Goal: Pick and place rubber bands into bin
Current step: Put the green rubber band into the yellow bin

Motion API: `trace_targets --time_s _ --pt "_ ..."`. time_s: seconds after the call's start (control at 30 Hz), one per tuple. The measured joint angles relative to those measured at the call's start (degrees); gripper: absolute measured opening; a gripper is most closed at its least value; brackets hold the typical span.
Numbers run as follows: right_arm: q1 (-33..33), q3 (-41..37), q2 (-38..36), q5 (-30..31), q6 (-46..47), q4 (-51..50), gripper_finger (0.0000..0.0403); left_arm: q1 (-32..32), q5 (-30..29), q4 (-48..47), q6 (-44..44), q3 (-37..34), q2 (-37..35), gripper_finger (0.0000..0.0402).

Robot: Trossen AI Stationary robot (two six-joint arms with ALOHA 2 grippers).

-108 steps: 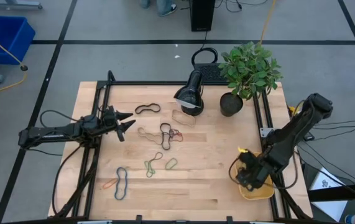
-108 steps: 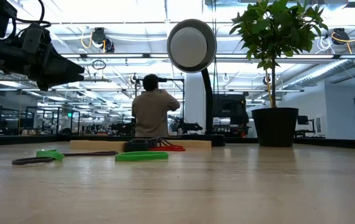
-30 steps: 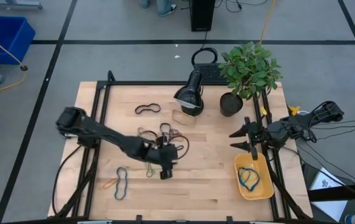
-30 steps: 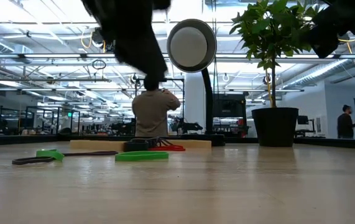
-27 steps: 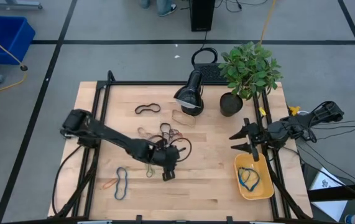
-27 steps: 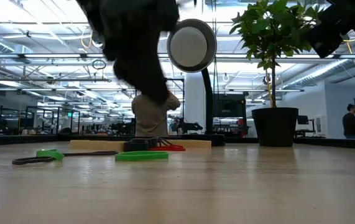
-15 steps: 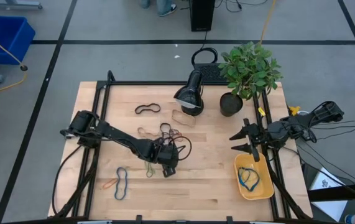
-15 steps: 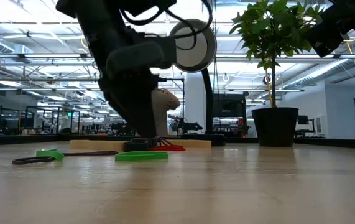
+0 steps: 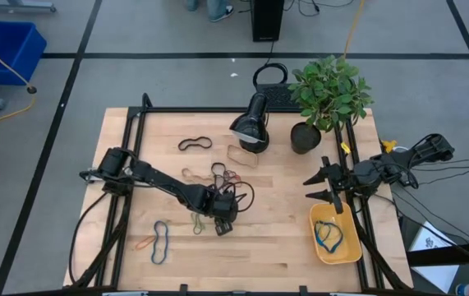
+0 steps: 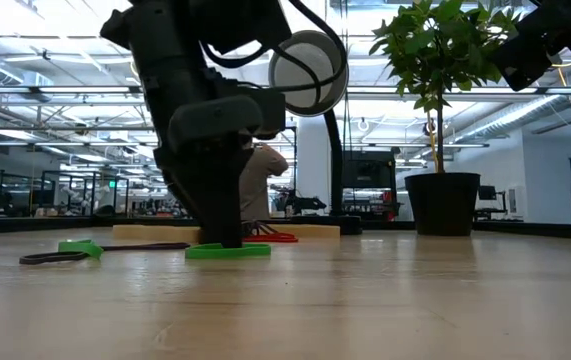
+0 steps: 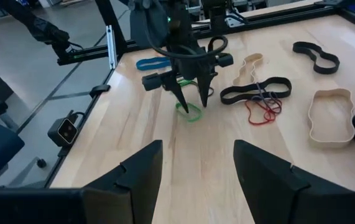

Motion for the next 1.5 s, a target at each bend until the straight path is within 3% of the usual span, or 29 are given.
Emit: trace_targets --time_s 0.23,0.67,0.87,1.1,1.27,1.5 --pt "0.0 0.0 0.0 0.03 -0.37 -0.23 0.0194 0.0 0.57 0.01 -0.07 -0.09 0.13 0.0183" --pt "0.0 0.02 -0.01 0.04 -0.37 -1.12 0.0194 -0.04 -0.29 0.94 -0.26 -0.22 0.35 0.0009" --pt "0.0 0.04 0.01 0.03 -0.09 -1.36 0.0194 -0.02 0.11 2.0 0.42 -0.54 -1.44 0.0005" --pt "0.0 0.04 0.01 0.03 0.07 -0.66 0.0194 -0.07 2.21 5.49 2.14 -0.48 -9.45 0.0004" --pt "0.0 0.04 0.01 0.01 0.11 3.48 0.0194 0.05 -1.9 17.01 6.6 -0.43 -14.0 0.0003" --pt "0.0 0.07 0.28 -0.03 -1.24 9.22 0.0194 1.66 -4.4 36.3 16.02 -0.32 -13.52 0.0002"
